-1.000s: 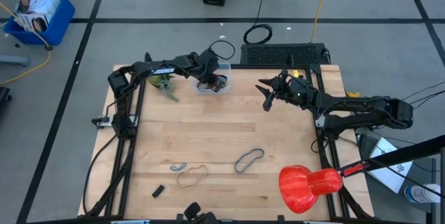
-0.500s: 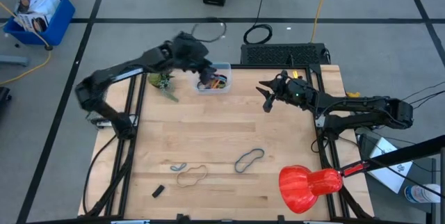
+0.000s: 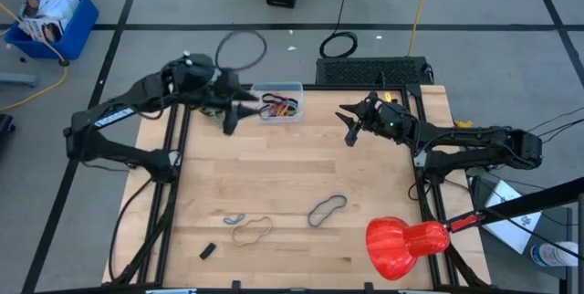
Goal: Pick and place rubber bands into bin
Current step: Put the blue rubber band into the transparent bin
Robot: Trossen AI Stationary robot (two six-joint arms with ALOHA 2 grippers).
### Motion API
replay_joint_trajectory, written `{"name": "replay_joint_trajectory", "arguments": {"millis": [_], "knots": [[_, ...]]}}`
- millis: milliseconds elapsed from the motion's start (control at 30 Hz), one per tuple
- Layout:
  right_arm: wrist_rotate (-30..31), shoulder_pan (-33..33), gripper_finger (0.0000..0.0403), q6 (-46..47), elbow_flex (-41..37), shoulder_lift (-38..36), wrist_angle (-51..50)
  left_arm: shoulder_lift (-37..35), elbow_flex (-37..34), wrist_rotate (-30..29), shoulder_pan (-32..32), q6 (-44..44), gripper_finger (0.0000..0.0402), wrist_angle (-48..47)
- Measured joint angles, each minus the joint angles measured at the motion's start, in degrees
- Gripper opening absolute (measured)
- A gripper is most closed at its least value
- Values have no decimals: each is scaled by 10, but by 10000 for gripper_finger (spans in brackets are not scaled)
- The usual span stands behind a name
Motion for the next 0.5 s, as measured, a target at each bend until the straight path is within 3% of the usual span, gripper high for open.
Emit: {"name": "replay_joint_trajectory", "arguments": {"millis": [133,267,367,500], "knots": [[0,0,116,1,0,0,0,-4,0,-5,-41,-1,182,-109],[0,0,116,5,0,0,-1,15,-1,-67,-106,-34,168,-215],[0,0,116,6,0,0,-2,33,-21,-112,-165,-52,157,-235],[0,0,116,6,0,0,-5,48,-68,-124,-238,-66,148,-228]]}}
